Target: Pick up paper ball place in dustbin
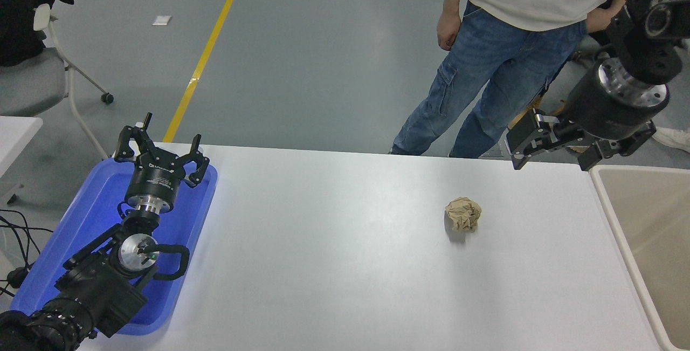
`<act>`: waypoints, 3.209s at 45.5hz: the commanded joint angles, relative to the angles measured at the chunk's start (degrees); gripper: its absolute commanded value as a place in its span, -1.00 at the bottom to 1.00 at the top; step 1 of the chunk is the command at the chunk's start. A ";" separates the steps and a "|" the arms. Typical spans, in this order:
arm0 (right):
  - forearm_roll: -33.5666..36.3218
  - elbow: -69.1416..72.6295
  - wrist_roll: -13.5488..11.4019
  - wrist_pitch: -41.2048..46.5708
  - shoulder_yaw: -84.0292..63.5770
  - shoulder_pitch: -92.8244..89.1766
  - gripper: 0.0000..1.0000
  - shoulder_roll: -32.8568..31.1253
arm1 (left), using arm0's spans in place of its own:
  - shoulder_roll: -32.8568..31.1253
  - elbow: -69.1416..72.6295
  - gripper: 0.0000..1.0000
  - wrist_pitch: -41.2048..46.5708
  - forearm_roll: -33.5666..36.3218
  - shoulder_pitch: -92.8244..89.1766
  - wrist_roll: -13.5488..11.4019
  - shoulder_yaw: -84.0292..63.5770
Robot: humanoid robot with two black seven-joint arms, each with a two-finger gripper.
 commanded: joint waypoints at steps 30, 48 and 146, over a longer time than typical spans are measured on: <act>0.06 0.84 -0.22 -0.34 1.17 0.22 1.00 -0.08 | 0.00 0.00 1.00 -0.01 0.00 0.00 0.02 0.00; -0.20 0.23 -0.13 -0.34 1.26 -0.48 1.00 0.09 | 0.00 0.00 1.00 -0.01 0.09 0.00 0.02 0.00; -10.13 -41.61 0.84 -37.61 24.02 -58.66 1.00 10.82 | 0.00 0.00 1.00 -0.01 0.09 0.00 0.02 0.00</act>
